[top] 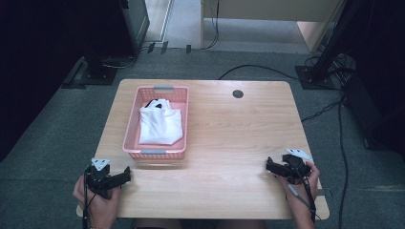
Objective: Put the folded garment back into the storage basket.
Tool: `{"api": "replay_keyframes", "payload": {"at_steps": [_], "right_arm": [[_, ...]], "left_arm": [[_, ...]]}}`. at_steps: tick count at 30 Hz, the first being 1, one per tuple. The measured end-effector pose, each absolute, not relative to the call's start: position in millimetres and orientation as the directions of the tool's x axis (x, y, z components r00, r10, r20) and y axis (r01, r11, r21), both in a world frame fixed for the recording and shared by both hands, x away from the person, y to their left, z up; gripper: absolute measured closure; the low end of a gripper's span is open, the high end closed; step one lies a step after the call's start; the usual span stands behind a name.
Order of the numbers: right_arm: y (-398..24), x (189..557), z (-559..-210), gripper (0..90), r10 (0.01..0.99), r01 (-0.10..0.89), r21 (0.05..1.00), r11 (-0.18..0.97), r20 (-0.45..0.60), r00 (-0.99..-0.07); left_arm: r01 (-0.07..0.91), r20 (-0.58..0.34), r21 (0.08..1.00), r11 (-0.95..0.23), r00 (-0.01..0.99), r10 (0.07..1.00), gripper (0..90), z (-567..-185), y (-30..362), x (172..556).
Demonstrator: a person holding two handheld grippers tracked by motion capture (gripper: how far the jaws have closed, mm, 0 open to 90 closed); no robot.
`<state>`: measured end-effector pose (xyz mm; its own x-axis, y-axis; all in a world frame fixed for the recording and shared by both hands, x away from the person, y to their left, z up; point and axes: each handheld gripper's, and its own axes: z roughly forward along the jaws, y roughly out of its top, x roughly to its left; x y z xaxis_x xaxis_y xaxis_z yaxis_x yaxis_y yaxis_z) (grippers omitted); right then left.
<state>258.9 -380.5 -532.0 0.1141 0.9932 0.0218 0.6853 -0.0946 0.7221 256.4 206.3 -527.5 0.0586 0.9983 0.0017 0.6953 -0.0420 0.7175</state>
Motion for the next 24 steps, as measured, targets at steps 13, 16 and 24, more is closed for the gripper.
{"api": "replay_keyframes", "payload": {"at_steps": [13,16,24], "right_arm": [[-391.8,247.3,-532.2,0.0,0.994,0.687,0.722,-0.088,0.021,0.106],[-395.0,243.2,-532.1,0.0,0.994,0.687,0.721,-0.090,0.021,0.107],[-400.8,235.5,-532.3,0.0,0.993,0.686,0.721,-0.095,0.022,0.114]], "left_arm": [[0.696,0.002,0.717,-0.042,0.059,0.998,0.0,-527.5,206.3,256.4],[0.695,0.001,0.718,-0.041,0.058,0.998,0.0,-527.5,206.2,256.5],[0.695,0.001,0.718,-0.041,0.058,0.998,0.0,-527.5,206.2,256.5]]}}
